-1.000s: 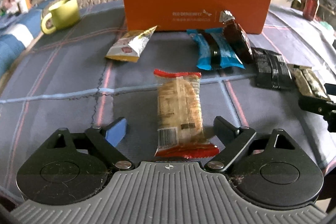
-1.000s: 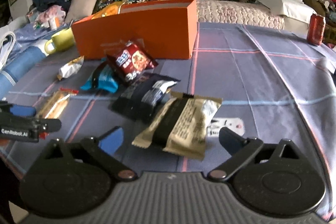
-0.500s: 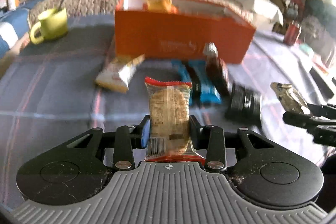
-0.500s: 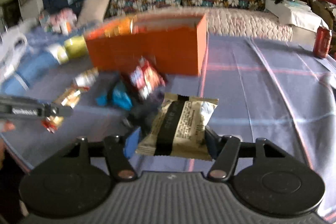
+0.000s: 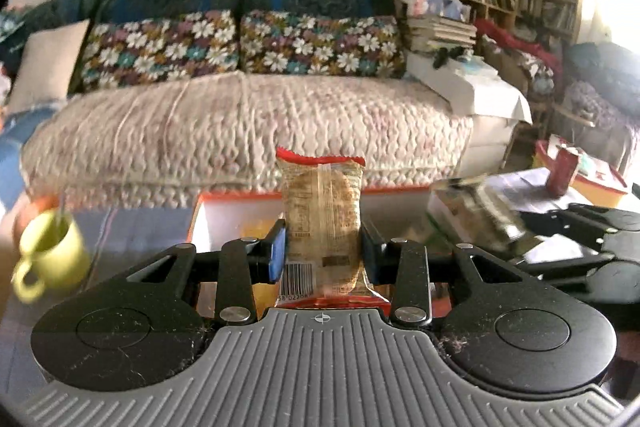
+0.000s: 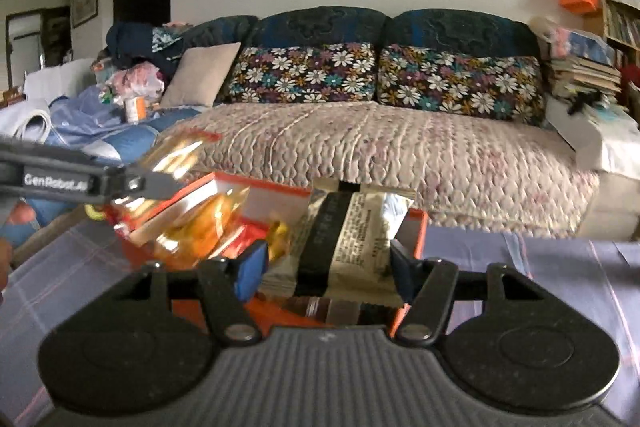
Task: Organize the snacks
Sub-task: 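Lift the biscuit pack and wrapped bar into the orange box and release both, then grasp the yellow Kaka snack bag with left gripper while right gripper moves to black wrapped bar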
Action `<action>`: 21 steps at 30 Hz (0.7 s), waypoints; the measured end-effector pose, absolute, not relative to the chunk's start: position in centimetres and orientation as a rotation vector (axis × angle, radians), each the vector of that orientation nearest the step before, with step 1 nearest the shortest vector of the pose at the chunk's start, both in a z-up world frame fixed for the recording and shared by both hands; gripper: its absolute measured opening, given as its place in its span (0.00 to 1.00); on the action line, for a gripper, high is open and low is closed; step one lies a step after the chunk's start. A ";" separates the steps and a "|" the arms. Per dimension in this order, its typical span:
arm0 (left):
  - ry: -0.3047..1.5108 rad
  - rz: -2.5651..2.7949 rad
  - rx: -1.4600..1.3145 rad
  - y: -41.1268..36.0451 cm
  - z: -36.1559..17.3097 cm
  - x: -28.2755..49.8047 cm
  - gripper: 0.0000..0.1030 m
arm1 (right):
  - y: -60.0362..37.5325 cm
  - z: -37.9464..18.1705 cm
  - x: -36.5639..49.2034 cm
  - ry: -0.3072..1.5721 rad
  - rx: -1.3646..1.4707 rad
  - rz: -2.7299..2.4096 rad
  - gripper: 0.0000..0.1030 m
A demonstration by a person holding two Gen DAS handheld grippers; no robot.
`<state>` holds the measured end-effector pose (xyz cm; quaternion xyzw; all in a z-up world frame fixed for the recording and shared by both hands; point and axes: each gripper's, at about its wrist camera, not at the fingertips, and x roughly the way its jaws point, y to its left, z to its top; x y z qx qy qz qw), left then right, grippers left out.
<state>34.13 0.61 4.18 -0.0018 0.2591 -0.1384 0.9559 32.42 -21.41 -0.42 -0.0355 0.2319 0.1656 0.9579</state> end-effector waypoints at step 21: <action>0.828 -0.199 -0.068 2.0 -7.7 20.9 0.66 | -28.7 -9.2 18.3 0.542 0.165 0.181 0.91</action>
